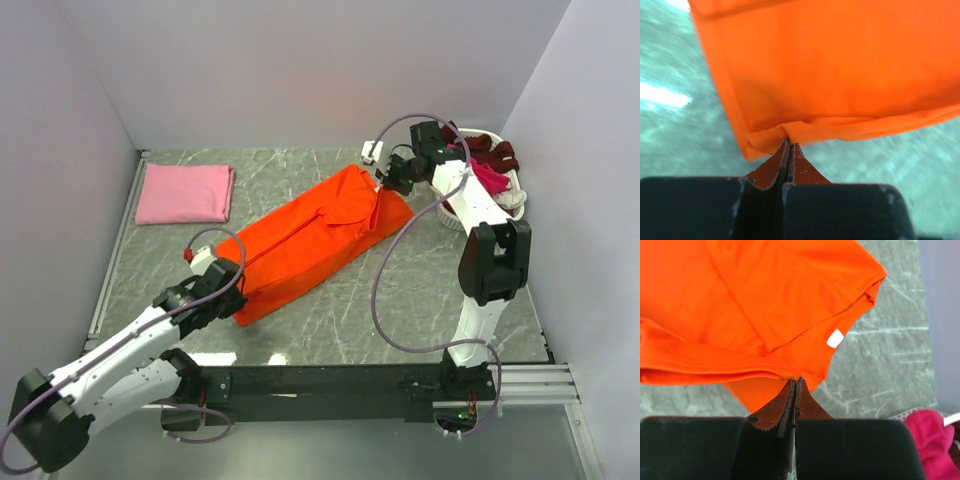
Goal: Fold and stack the t-shirts
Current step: Fold the tshirt
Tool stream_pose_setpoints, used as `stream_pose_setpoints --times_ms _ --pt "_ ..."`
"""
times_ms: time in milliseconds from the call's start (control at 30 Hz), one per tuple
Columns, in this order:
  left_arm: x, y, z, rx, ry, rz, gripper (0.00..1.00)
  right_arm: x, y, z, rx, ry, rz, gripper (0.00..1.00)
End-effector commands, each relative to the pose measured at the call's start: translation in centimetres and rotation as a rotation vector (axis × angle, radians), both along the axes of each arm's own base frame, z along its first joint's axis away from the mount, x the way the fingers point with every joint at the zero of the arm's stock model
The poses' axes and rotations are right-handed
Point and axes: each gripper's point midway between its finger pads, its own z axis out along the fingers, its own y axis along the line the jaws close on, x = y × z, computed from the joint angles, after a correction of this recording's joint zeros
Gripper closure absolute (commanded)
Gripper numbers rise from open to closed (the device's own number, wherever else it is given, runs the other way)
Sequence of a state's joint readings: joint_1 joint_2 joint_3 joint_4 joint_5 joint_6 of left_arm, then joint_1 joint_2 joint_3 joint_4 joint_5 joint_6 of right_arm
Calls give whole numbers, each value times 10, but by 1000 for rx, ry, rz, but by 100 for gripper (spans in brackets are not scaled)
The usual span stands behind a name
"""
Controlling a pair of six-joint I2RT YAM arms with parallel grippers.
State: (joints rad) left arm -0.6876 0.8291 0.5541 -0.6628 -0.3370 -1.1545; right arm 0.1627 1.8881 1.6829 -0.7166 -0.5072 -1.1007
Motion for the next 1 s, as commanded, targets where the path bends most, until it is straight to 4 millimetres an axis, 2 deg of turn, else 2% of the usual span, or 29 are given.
stream_pose_setpoints --times_ms 0,33,200,533,700,967 --pt "17 11 -7 52 5 7 100 26 18 25 49 -72 -32 100" --pt "22 12 -6 51 -4 14 100 30 19 17 44 -56 -42 100" --pt "29 17 -12 62 11 20 100 41 32 11 42 -62 -39 100" --pt "25 24 -16 71 25 63 100 55 54 -12 24 -62 -49 100" --pt "23 30 -21 96 57 98 100 60 69 -16 9 -71 -48 100" --pt "20 41 -22 126 77 166 100 73 71 -26 -20 -72 -98 100"
